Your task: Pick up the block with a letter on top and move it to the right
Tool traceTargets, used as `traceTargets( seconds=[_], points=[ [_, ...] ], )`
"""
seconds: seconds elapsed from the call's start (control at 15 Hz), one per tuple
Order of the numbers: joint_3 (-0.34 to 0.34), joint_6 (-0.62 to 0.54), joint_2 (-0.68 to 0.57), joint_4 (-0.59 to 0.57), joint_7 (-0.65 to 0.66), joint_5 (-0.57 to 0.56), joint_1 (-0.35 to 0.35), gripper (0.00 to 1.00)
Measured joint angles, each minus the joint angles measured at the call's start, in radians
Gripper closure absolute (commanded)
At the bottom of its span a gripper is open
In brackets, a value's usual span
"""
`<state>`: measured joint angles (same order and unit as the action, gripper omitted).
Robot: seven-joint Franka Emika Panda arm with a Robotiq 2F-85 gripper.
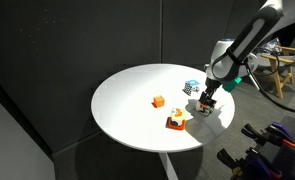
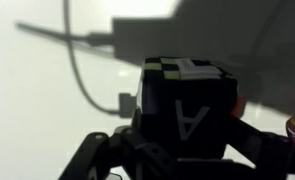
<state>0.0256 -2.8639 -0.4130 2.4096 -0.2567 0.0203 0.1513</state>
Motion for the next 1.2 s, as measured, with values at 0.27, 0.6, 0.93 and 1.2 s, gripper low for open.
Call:
traceTargets(
  seconds=[0.27, 0.6, 0.93, 1.2],
  points=[
    [-0.002, -0.001, 0.009, 0.000, 0.010, 0.000, 0.003, 0.78],
    [-0.017, 0.010, 0.049, 0.003, 0.050, 0.000, 0.004, 1.00],
    [-0.059, 0.086, 0.110, 0.001, 0.232, 0.035, -0.006, 0.72],
    [-0.068, 0.135, 0.134, 0.001, 0.288, 0.053, -0.010, 0.74]
  ],
)
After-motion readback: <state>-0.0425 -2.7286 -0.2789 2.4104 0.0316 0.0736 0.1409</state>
